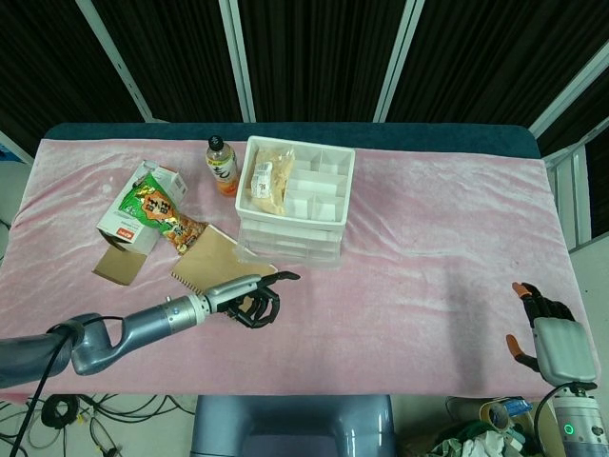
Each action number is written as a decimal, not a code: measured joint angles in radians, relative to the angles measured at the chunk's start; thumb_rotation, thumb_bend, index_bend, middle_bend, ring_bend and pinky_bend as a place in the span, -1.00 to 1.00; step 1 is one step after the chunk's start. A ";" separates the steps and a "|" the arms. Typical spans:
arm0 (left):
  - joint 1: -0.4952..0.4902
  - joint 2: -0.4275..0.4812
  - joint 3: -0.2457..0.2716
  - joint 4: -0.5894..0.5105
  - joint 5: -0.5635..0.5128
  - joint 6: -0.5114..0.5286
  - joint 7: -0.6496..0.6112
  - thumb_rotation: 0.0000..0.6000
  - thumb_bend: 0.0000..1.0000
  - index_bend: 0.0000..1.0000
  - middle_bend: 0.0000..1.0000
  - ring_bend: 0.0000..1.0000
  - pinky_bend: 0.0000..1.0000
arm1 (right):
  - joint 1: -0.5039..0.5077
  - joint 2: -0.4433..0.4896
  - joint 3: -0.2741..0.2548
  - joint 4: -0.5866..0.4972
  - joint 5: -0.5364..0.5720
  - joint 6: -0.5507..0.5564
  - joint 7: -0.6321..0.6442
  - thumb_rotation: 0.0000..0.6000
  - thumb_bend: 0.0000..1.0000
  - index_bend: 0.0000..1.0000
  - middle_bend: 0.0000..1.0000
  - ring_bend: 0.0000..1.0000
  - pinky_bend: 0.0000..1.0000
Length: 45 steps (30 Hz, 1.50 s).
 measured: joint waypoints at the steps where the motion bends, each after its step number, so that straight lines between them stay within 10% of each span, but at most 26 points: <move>1: 0.004 0.007 -0.002 -0.011 -0.005 0.002 0.035 1.00 -0.06 -0.91 0.12 0.25 0.38 | 0.000 0.000 0.000 0.000 0.000 0.000 -0.001 1.00 -0.44 -0.73 -0.79 -0.56 -0.58; 10: 0.079 0.090 -0.036 -0.162 -0.092 0.049 0.380 1.00 -0.06 -0.94 0.11 0.25 0.37 | -0.001 0.000 0.001 -0.003 0.006 0.000 -0.007 1.00 -0.44 -0.73 -0.79 -0.56 -0.58; 19: 0.164 0.199 -0.041 -0.274 -0.115 0.145 0.667 1.00 -0.17 -0.90 -0.21 -0.31 -0.07 | 0.001 0.001 0.002 -0.003 0.010 -0.005 -0.006 1.00 -0.44 -0.73 -0.79 -0.56 -0.58; 32: 0.538 0.416 0.027 -0.487 -0.198 0.541 1.395 1.00 -0.39 -0.89 -0.63 -0.79 -0.62 | -0.002 -0.001 -0.002 0.011 -0.052 0.031 0.016 1.00 -0.44 -0.73 -0.79 -0.56 -0.58; 45: 0.885 0.392 0.047 -0.376 -0.271 0.814 1.345 1.00 -0.39 -0.90 -0.75 -0.98 -0.87 | -0.002 -0.033 -0.018 0.108 -0.198 0.119 0.097 1.00 -0.47 -0.73 -0.80 -0.57 -0.58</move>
